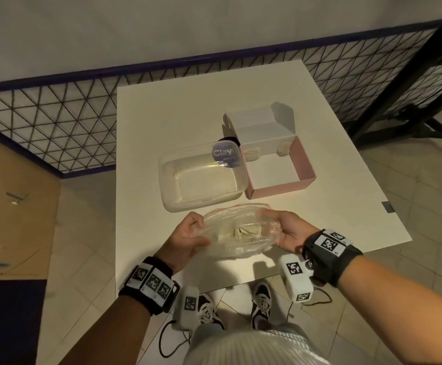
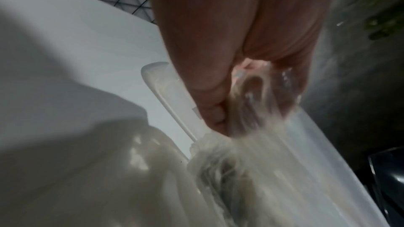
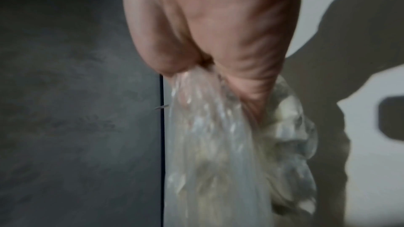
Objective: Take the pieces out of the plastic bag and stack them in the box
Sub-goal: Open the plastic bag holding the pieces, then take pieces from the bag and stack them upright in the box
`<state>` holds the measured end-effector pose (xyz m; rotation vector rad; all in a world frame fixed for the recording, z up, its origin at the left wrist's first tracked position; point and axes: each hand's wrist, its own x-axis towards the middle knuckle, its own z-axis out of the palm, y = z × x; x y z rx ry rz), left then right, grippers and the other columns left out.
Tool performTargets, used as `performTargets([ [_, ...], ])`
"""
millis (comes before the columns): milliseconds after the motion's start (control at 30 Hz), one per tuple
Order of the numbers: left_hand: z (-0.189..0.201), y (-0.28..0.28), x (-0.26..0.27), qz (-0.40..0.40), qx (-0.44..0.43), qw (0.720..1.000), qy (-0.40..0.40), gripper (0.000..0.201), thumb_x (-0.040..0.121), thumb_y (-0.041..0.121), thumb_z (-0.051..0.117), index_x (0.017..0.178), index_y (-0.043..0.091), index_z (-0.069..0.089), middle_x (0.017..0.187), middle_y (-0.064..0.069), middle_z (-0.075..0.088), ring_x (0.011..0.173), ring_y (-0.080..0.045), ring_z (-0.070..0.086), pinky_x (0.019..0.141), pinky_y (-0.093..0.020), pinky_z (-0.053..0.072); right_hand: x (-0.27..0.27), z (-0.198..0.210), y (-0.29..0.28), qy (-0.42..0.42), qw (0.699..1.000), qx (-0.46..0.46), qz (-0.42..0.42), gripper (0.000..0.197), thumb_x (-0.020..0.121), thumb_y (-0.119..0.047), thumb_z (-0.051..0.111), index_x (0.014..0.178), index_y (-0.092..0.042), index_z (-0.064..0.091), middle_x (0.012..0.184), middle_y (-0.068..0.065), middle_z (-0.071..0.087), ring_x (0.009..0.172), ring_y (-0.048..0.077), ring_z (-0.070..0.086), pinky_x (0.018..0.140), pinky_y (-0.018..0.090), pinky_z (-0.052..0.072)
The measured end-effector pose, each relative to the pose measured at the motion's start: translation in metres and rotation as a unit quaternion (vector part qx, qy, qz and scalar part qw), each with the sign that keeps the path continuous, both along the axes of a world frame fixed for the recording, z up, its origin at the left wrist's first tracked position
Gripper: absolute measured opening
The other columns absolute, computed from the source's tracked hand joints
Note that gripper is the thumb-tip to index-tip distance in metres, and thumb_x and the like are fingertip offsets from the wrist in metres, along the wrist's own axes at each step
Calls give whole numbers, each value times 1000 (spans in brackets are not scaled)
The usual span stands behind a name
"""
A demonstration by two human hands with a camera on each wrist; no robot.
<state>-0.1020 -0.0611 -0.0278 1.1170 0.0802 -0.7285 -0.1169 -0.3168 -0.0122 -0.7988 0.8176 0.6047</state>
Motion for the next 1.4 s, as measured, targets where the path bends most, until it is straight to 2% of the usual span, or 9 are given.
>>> performTargets([
  [133, -7, 3, 7, -126, 160, 971, -128, 7, 65, 16, 72, 69, 22, 70, 78, 15, 61, 78, -5, 58, 68, -15, 45, -1, -2, 3, 10, 998, -52, 33, 22, 95, -18, 42, 101, -8, 61, 77, 12, 70, 66, 27, 69, 66, 36, 57],
  [300, -7, -15, 5, -274, 440, 826, -221, 78, 65, 10, 79, 134, 23, 46, 110, -1, 40, 103, -19, 48, 86, -18, 41, -1, 6, 7, 27, 993, -79, 80, 24, 98, -19, 42, 91, -6, 60, 58, 8, 66, 42, 20, 62, 38, 23, 49],
  [467, -9, -19, 0, -283, 438, 817, -247, 106, 61, 8, 82, 146, 22, 20, 116, -3, 37, 101, -19, 47, 86, -19, 40, -3, -2, 5, -23, 970, -197, 141, 26, 93, -25, 55, 112, -7, 53, 73, 5, 68, 57, 18, 66, 54, 29, 57],
  [533, -9, -21, 1, -283, 426, 825, -240, 109, 60, 7, 81, 146, 23, 16, 118, -5, 40, 106, -21, 48, 92, -25, 43, -6, -5, 1, -130, 908, -338, 209, 47, 88, -30, 63, 129, -21, 40, 104, 2, 58, 91, 22, 63, 81, 34, 53],
  [600, -12, -21, 3, -285, 421, 825, -245, 111, 57, 5, 80, 147, 24, 15, 119, -7, 42, 106, -22, 49, 93, -28, 45, -14, -5, -2, -274, 780, -479, 296, 65, 81, -34, 71, 135, -31, 35, 124, -2, 35, 114, 15, 44, 100, 29, 38],
  [700, -14, -20, 8, -284, 421, 825, -246, 110, 57, 7, 79, 146, 27, 17, 116, -7, 42, 102, -22, 50, 90, -26, 45, -23, -12, -4, -393, 644, -520, 400, 42, 81, -23, 71, 119, -28, 55, 141, 5, 23, 128, 17, 26, 110, 31, 25],
  [800, -15, -17, 9, -292, 434, 812, -257, 108, 58, 10, 80, 144, 31, 19, 110, -4, 40, 94, -23, 52, 84, -24, 47, -21, -22, -7, -372, 572, -579, 446, 30, 82, -11, 60, 107, -27, 67, 139, 15, 37, 131, 32, 31, 108, 47, 34],
  [933, -14, -11, 14, -307, 494, 768, -269, 112, 57, 13, 81, 147, 33, 17, 106, -4, 35, 85, -26, 53, 80, -28, 51, -13, -17, -6, -233, 473, -671, 522, 45, 93, -33, 46, 136, -41, 40, 148, 10, 31, 138, 31, 24, 108, 53, 28],
  [1400, -10, -19, 6, -240, 437, 825, -267, 107, 63, 10, 80, 147, 22, 17, 114, 3, 31, 106, -14, 39, 93, -21, 36, -1, -7, 49, -320, 466, -688, 455, 57, 85, -59, 49, 112, -10, 59, 114, 11, 56, 107, 31, 49, 87, 39, 42],
])
